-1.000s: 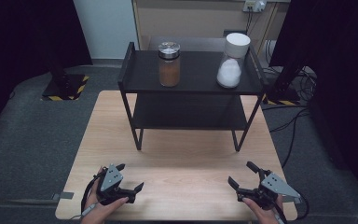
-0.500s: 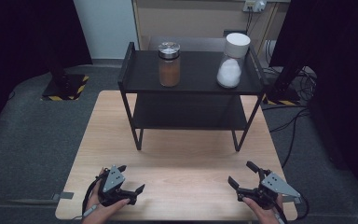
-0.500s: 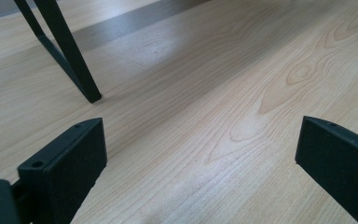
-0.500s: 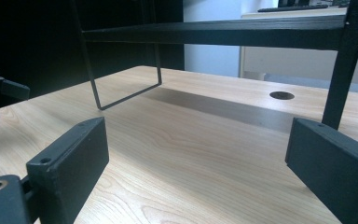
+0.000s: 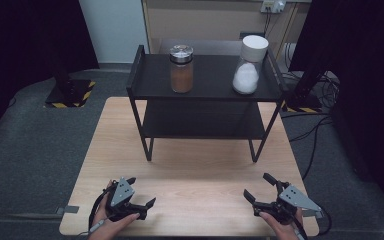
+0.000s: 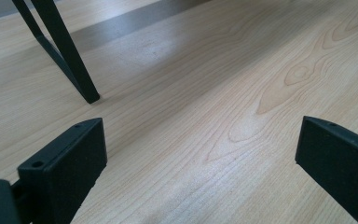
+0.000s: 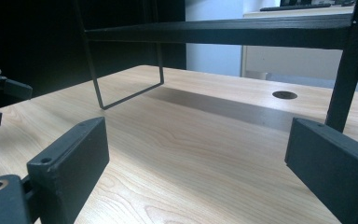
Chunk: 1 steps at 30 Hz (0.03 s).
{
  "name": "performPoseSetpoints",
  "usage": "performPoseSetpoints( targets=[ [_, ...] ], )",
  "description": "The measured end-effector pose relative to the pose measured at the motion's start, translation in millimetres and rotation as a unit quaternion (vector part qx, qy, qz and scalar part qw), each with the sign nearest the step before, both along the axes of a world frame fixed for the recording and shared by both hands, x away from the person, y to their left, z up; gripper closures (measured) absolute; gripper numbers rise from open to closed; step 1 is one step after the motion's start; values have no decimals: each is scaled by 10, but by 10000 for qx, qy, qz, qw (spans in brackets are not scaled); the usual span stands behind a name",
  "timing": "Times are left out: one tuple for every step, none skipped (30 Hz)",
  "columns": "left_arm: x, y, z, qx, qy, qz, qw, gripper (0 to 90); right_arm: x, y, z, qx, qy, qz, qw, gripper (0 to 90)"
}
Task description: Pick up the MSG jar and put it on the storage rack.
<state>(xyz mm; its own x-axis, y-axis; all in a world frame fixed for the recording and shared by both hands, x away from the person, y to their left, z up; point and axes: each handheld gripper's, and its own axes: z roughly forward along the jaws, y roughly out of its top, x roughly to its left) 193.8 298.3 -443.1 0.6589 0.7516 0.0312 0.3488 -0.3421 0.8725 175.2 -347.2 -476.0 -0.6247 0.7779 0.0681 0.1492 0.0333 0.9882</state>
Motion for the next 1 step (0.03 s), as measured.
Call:
performPoseSetpoints(
  targets=[
    [1,-1,1,6,-2,-2,10000,6,0,-3,1,6,-4,-2,10000,66]
  ],
)
